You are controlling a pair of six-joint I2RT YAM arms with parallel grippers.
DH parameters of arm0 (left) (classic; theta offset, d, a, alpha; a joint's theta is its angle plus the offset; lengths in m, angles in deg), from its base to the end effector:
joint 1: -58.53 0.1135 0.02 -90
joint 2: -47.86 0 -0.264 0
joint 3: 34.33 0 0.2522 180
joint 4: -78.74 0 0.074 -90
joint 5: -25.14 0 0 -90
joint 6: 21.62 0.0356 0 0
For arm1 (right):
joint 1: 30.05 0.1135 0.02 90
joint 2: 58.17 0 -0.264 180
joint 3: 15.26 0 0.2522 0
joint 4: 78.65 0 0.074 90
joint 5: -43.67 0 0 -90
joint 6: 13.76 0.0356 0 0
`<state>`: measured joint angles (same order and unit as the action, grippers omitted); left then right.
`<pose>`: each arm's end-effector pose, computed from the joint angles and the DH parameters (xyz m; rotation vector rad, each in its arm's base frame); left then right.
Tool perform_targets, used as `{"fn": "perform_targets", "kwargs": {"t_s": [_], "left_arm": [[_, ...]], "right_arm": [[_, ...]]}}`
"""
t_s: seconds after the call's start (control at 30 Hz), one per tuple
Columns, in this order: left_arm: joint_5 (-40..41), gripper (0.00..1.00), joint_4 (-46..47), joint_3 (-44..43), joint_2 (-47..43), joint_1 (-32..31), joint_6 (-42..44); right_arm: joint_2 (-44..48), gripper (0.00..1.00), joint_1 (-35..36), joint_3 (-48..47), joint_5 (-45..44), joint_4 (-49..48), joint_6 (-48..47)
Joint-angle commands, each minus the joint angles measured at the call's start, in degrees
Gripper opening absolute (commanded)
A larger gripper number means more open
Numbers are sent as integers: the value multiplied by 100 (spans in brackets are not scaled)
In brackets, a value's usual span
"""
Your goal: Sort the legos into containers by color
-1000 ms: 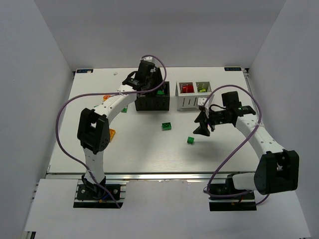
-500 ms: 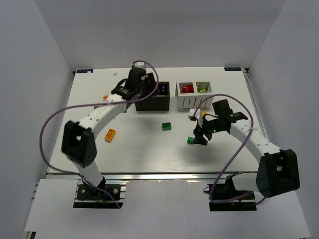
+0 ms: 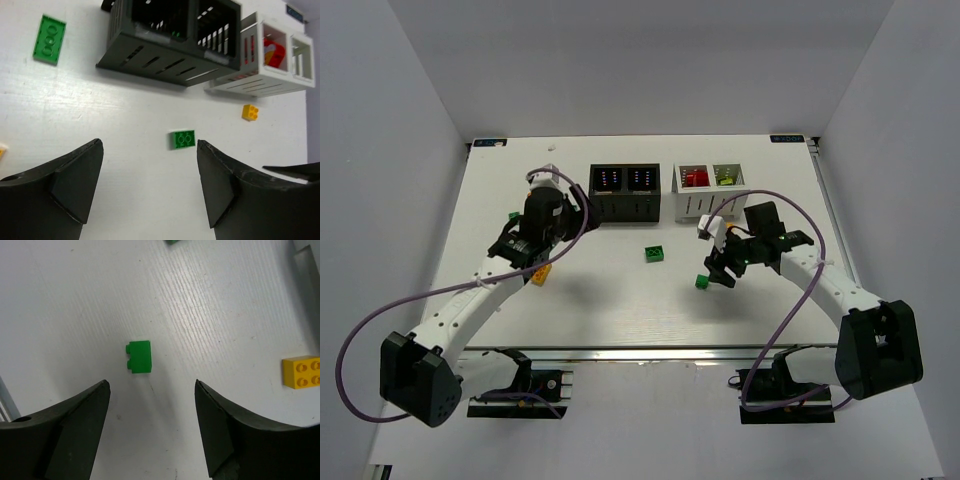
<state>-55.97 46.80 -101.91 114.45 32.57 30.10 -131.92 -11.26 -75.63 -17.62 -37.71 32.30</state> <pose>0.2370 -0.1093 0.3040 -0.3238 2.1206 -0.5042 0.2339 0.0976 0.2231 -1.4174 1.9457 0.4311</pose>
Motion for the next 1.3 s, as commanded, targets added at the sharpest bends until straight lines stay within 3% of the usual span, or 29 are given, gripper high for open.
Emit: {"fn": "perform_targets", "kwargs": {"t_s": [0.0, 0.2, 0.5, 0.7, 1.0, 1.27], "left_arm": [[148, 85, -81, 266, -338, 20, -179], [342, 90, -11, 688, -752, 38, -355], [509, 97, -116, 987, -1086, 73, -443], [544, 97, -283, 1119, -1244, 91, -496], [571, 97, -318, 1690, -1851, 91, -812], [623, 97, -441, 1673, -1886, 91, -821]], "right_arm": [[134, 75, 11, 29, -50, -318, -88], [133, 89, 11, 12, 99, -414, -194], [406, 89, 11, 407, 372, -1109, 88], [704, 90, 2, 916, 829, -1452, -536], [758, 89, -94, 1066, 618, -1575, -668], [363, 86, -103, 979, 530, -1531, -782]]}}
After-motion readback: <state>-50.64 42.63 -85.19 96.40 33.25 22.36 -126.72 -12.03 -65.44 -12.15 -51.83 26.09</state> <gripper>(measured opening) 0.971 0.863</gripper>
